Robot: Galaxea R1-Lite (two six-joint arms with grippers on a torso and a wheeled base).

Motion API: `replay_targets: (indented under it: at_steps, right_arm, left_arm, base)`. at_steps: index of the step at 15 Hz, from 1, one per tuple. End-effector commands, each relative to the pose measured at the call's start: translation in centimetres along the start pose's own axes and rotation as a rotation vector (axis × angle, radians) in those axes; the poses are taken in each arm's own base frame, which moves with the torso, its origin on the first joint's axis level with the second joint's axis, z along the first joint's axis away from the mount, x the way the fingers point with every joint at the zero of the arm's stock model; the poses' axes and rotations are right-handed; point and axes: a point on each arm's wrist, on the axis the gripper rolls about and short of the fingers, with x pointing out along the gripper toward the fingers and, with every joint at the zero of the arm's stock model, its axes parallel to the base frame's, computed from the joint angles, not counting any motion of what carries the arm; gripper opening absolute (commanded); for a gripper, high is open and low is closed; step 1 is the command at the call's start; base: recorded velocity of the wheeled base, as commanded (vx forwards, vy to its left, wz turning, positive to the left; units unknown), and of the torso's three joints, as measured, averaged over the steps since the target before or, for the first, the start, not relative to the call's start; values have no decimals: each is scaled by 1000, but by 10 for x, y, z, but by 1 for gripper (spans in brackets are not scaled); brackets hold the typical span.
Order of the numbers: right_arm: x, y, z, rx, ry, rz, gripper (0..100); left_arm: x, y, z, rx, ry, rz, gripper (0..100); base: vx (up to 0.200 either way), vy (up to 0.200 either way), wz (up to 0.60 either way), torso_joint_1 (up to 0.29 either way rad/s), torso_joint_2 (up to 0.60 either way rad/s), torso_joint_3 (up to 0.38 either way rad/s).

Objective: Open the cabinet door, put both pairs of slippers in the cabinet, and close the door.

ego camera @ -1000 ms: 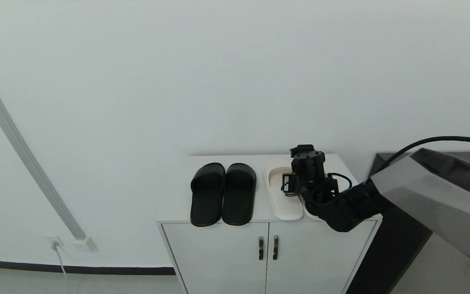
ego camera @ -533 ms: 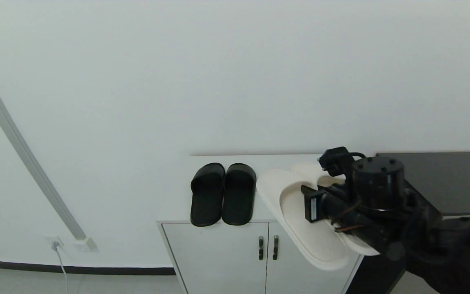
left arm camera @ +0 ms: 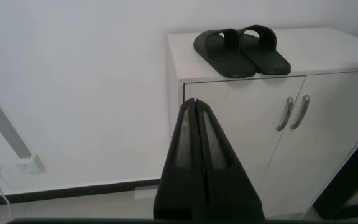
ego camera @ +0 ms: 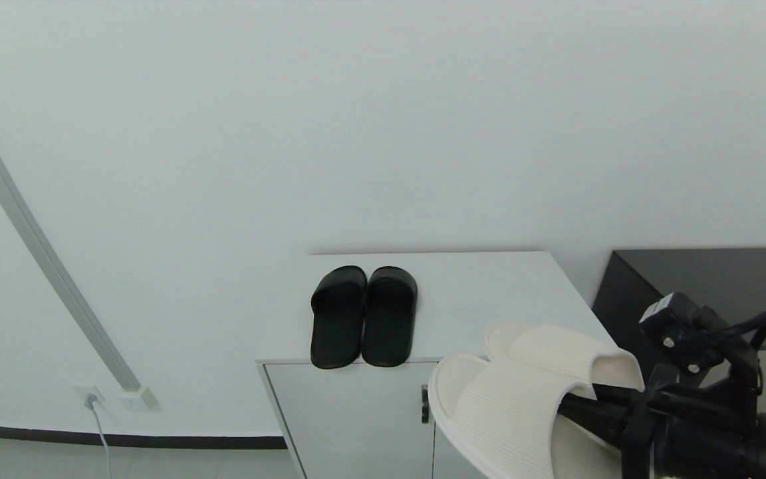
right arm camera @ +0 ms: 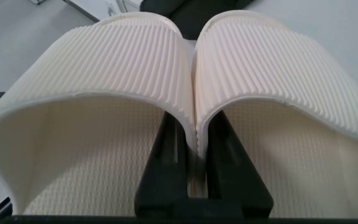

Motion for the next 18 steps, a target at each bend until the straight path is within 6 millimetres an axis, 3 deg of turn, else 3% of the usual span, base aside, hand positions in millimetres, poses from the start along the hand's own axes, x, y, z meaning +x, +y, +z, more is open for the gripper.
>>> replay_targets:
  at_steps: [1,7,18]
  right_arm:
    - [-8,1,3,-1,-28,11,0]
    - [-6,1,0,-1,-13,8,0]
    - [-8,1,-7,-2,10,41,0]
  left_arm:
    - [0,0,0,0,3,-1,0]
    - [0,0,0,0,1,-1,0]
    - [0,0,0,0,1,2,0]
  base:
    - [0,0,0,0,0,0]
    - [-200,0,0,3,2,2]
    - [0,0,0,0,0,0]
